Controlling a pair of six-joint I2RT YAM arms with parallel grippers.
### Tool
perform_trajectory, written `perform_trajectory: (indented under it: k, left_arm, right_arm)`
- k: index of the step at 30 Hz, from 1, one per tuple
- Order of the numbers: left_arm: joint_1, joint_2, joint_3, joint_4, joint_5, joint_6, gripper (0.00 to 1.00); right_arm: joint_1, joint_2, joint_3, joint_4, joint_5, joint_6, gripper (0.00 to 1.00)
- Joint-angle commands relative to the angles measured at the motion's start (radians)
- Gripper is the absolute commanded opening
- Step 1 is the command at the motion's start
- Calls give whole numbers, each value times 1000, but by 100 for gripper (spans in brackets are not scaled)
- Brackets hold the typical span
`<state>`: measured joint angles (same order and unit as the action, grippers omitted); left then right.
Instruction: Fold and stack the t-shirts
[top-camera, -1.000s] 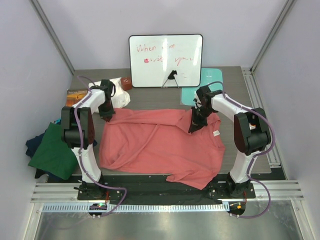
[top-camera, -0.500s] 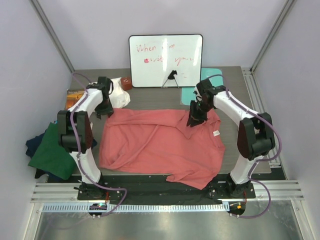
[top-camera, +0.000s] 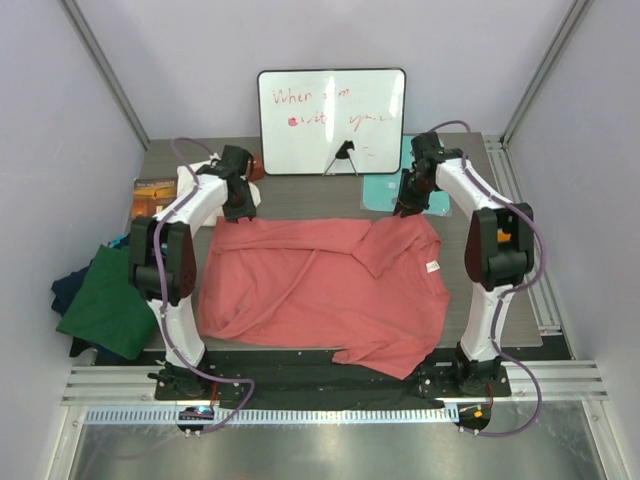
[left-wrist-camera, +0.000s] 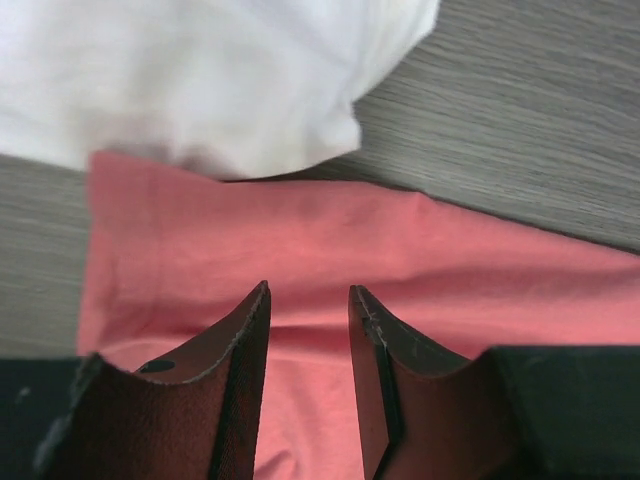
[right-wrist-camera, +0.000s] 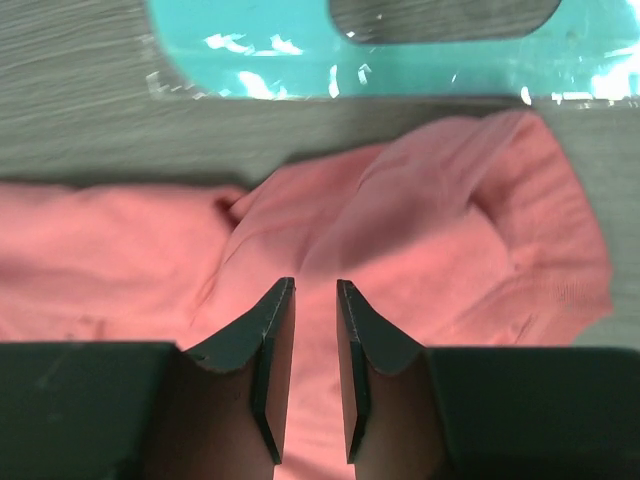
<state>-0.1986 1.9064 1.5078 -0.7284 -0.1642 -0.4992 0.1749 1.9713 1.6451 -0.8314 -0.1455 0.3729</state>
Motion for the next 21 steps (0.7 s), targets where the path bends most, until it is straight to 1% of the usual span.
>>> perform_trajectory:
  k: [1,2,3,5,6,8,9,10,11,12,14,18,21]
  left_arm:
    - [-19,57,51,98,41,-13,38]
    - [-19,71,54,106,52,-10,37]
    - [-21,88,63,113,52,-9,35]
    - [-24,135,72,123,52,1,32]
    - [-24,149,81,116,52,2,21]
    - [-24,183,81,107,52,1,7]
    - [-24,189,69,104,55,2,0]
    - [-25,192,59,106,55,-1,0]
    - [-25,194,34,109,57,-2,0]
    - [-25,197,22,118,61,-2,0]
    - [-25,201,-10,127,65,-1,0]
    - [-25,206,-50,139,23,-2,0]
    - [-22,198,-67,135,-38,-1,0]
  right_arm:
    - [6,87,113,35,67,-17,28]
    - [6,109,125,34,73,-19,29]
    - [6,145,136,35,96,-20,27]
    - [2,170,136,22,113,-19,25]
    - [2,182,127,17,119,-17,22]
    - [-2,186,107,2,141,-19,19]
    - [-5,184,85,-5,141,-20,14]
    - [-6,179,73,-17,180,-20,12]
    - [-11,173,56,-18,185,-20,10]
    - [-21,169,23,-20,188,-19,5]
    - [-31,146,-10,-21,192,-19,1]
    - [-57,117,-89,-21,199,-15,1]
    - [-78,86,-117,-21,211,-15,1]
